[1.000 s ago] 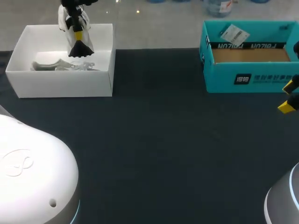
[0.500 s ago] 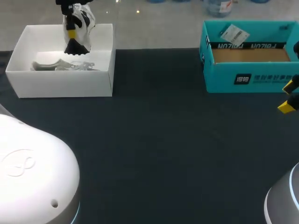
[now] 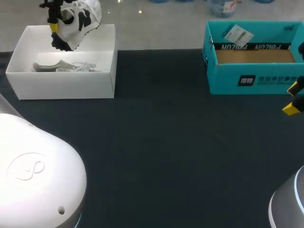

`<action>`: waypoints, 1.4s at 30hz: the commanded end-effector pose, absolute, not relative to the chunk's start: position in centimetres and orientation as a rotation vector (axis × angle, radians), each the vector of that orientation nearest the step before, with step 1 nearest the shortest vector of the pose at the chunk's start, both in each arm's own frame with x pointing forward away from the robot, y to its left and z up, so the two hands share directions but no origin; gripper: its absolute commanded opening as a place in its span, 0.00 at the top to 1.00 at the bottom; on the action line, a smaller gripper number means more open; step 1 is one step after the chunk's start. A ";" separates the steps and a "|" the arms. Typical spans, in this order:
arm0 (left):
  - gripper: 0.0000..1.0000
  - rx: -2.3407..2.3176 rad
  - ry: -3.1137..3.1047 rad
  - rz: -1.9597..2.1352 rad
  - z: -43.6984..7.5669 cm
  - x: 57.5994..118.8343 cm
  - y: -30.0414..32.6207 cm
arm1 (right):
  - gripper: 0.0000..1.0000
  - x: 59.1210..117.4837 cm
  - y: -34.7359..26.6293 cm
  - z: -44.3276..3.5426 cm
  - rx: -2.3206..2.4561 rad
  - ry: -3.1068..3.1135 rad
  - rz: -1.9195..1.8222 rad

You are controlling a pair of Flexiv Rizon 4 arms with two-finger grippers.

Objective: Take the shoe out of the shoebox, open the shoe tongue, remove and reinsert the insole, then place the shoe into the shoebox

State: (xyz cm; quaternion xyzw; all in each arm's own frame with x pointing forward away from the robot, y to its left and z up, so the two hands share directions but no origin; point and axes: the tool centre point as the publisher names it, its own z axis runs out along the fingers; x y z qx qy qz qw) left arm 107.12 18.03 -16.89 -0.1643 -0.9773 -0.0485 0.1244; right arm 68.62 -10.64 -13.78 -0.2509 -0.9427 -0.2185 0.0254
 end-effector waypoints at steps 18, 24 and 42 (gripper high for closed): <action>1.00 -1.628 -2.364 -0.164 -16.8 109.3 22.0 | 0.00 68.7 -10.6 -13.9 -0.777 -2.914 -0.672; 1.00 -1.628 -2.364 -0.164 -16.8 109.3 22.0 | 0.00 68.7 -10.6 -13.9 -0.777 -2.914 -0.672; 1.00 -1.790 -2.238 -0.436 -19.3 113.2 26.3 | 0.00 68.7 -10.6 -13.9 -0.777 -2.914 -0.672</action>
